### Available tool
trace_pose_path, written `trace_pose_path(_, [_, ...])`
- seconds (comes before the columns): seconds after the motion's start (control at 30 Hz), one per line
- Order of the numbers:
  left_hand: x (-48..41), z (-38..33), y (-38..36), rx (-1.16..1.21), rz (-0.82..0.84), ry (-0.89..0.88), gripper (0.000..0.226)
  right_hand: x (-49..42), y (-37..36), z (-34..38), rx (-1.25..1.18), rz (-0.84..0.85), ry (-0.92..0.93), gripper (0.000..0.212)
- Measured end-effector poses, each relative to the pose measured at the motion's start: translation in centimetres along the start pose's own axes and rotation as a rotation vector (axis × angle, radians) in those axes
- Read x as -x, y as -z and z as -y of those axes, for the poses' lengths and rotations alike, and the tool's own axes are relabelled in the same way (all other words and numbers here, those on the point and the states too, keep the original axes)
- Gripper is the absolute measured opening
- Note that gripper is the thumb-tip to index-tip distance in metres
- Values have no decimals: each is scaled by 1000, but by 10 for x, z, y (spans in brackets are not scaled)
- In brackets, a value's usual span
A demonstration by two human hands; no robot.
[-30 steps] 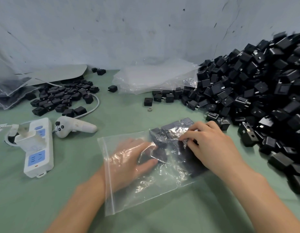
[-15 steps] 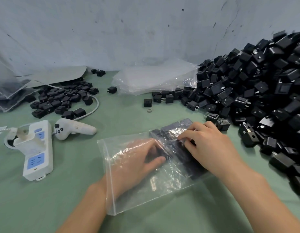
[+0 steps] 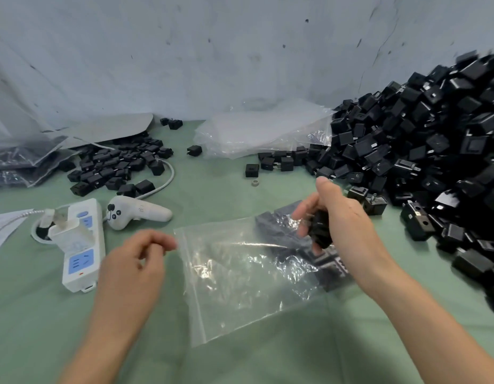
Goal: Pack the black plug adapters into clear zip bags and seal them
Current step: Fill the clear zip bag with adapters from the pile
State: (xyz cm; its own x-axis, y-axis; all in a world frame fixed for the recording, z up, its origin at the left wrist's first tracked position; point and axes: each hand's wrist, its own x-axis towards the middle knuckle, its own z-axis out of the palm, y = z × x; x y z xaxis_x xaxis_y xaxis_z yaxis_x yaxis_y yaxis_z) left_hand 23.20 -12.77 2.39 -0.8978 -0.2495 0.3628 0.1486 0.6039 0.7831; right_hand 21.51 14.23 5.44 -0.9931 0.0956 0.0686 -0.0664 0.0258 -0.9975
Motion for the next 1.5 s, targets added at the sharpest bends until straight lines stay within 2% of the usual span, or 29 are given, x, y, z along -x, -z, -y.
trace_pose_path(0.07, [5,-15,3,149,-95,-29,24,5,-10,3,-69,32,-23,59])
trace_pose_path(0.13, [18,-39,-4,263,-3,-130,18,10,-21,3,-117,89,-32,56])
trace_pose_path(0.27, [44,-67,-35,115,276,-367,35,19,-39,-1,-117,255,41,47])
trace_pose_path(0.37, [49,-70,-49,113,300,-423,32,26,-45,-1,-97,344,81,43])
trace_pose_path(0.43, [47,-68,-45,151,286,-423,27,29,-45,1,-38,346,88,41])
trace_pose_path(0.57, [24,-40,-15,234,210,-123,28,18,-31,-2,19,215,92,19])
trace_pose_path(0.67, [8,-4,13,87,210,49,10,7,-16,-10,41,14,34,23])
trace_pose_path(0.73, [6,15,24,-30,251,142,17,1,-7,-15,47,-73,22,24])
trace_pose_path(0.87, [11,27,23,-95,352,221,23,-6,5,-24,130,-139,15,29])
trace_pose_path(0.93, [13,23,19,-93,410,200,23,-8,10,-27,167,-178,36,28])
trace_pose_path(1.07, [14,14,10,-175,586,15,24,-10,18,-35,312,-248,55,26])
trace_pose_path(1.17, [15,17,0,-347,646,-121,41,-10,21,-38,346,-272,72,29])
trace_pose_path(1.3, [13,20,-17,-211,663,-117,72,-10,23,-38,380,-294,104,29])
trace_pose_path(1.5, [5,29,-27,-326,607,-252,53,-10,24,-37,453,-336,212,30])
